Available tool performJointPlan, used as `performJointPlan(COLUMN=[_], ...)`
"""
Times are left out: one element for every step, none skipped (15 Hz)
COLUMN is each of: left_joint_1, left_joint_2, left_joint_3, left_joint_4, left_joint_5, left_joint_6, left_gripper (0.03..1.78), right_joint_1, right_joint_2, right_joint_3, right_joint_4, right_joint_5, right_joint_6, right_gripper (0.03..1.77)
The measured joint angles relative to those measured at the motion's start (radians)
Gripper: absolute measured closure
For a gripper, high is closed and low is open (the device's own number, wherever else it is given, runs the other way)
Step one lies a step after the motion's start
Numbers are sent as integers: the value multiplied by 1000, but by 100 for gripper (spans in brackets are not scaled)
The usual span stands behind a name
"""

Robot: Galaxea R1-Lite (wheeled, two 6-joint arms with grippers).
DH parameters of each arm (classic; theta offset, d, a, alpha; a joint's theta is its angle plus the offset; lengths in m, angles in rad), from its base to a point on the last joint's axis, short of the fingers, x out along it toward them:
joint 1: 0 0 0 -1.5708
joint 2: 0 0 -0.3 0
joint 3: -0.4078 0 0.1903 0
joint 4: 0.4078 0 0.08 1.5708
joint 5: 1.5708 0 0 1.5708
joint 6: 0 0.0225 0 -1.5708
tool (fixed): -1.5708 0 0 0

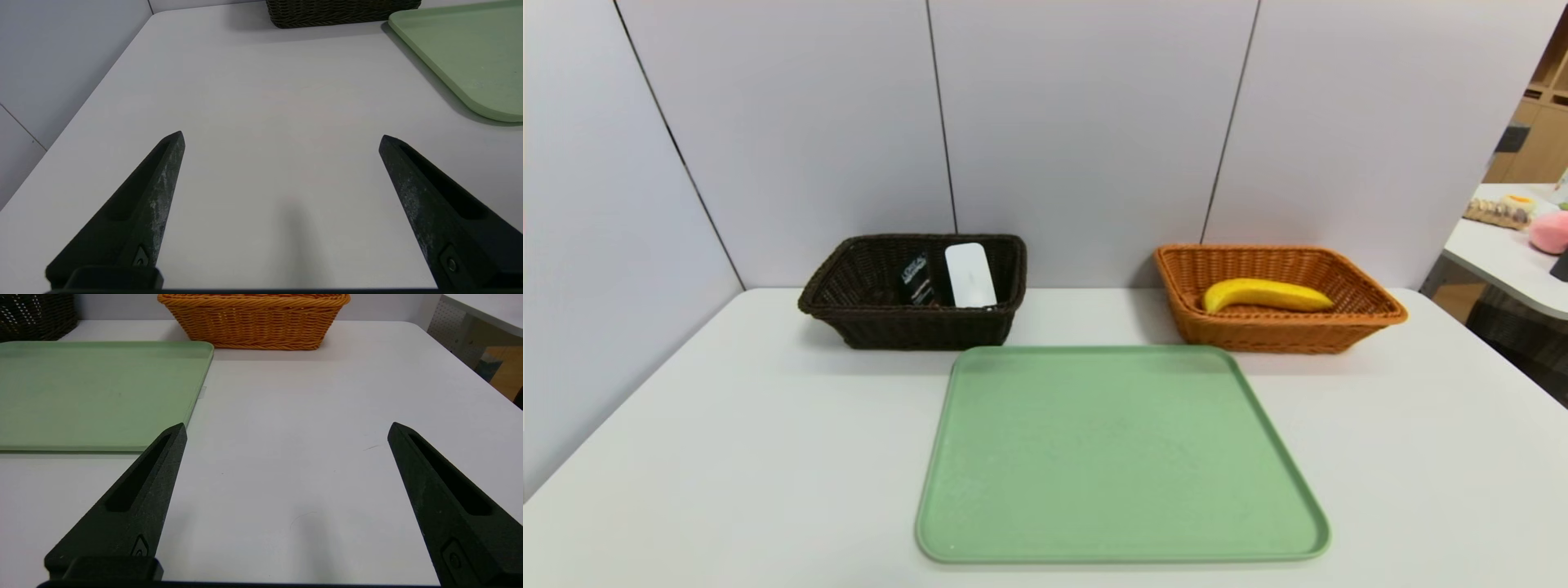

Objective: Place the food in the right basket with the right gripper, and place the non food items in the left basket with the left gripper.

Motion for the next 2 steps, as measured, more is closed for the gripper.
performJointPlan(left_joint_1=[0, 0], left_joint_2=[0, 0], left_joint_3=[0, 0], left_joint_4=[0, 0], left_joint_5=[0, 0], left_joint_6=[0, 0], left_gripper=[12, 12], right_joint_1=[0, 0], right_joint_2=[0, 0], right_joint_3=[0, 0], right_joint_4=[0, 0], right_joint_5=[0, 0], right_joint_6=[0, 0], right_gripper=[10, 10])
